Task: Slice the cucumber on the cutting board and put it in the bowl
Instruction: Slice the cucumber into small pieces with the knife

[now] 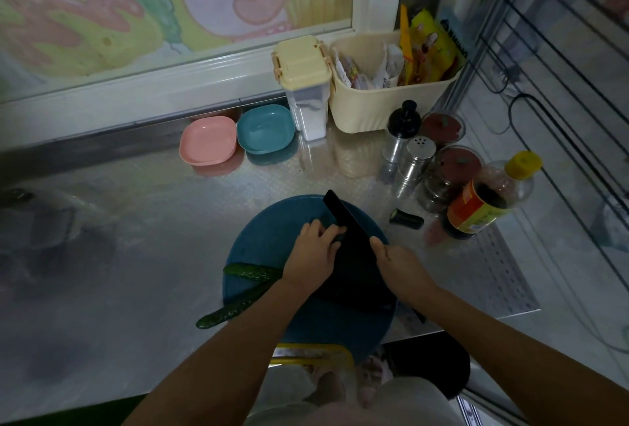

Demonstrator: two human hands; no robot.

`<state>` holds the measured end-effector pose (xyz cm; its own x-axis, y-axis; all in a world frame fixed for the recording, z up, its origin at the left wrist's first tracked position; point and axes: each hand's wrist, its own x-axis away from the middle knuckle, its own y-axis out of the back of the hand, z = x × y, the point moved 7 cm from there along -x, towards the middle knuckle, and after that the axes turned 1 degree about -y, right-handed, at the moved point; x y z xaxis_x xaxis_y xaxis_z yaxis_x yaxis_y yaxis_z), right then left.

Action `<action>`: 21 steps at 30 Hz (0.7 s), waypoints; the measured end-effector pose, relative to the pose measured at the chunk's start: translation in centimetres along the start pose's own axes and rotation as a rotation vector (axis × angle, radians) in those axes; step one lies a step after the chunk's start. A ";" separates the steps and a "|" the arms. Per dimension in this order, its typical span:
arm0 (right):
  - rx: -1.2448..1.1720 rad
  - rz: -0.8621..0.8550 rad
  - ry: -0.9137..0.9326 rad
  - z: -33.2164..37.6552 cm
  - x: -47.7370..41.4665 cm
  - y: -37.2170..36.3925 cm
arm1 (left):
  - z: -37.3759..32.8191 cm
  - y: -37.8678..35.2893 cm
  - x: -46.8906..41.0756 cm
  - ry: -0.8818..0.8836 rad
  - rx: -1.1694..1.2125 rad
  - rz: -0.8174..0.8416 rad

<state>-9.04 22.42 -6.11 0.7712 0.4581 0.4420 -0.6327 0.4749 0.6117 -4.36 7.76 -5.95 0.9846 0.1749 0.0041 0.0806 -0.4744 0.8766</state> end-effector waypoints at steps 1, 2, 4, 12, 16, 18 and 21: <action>-0.004 0.001 -0.001 -0.1 0.0 0.1 | 0.0 0.0 0.0 -0.001 -0.002 -0.003; -0.012 -0.001 0.004 -0.1 0.1 0.1 | 0.0 0.1 0.0 -0.001 -0.001 -0.006; -0.030 -0.010 0.021 0.0 0.2 0.2 | -0.1 0.1 0.1 -0.001 -0.004 -0.007; -0.088 -0.023 0.025 0.1 0.4 0.5 | -0.2 0.3 0.1 -0.014 -0.017 -0.028; -0.102 -0.021 0.026 0.1 0.6 0.7 | -0.2 0.3 0.1 -0.019 -0.011 -0.041; -0.062 -0.005 0.025 0.2 0.5 0.5 | -0.3 0.2 0.1 -0.018 -0.010 -0.043; -0.093 0.000 0.013 -0.1 0.4 0.4 | -0.4 0.3 0.1 -0.018 -0.009 -0.043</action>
<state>-8.94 22.88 -5.77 0.7705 0.4675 0.4333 -0.6371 0.5423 0.5477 -4.26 7.96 -5.55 0.9829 0.1794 -0.0418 0.1212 -0.4591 0.8801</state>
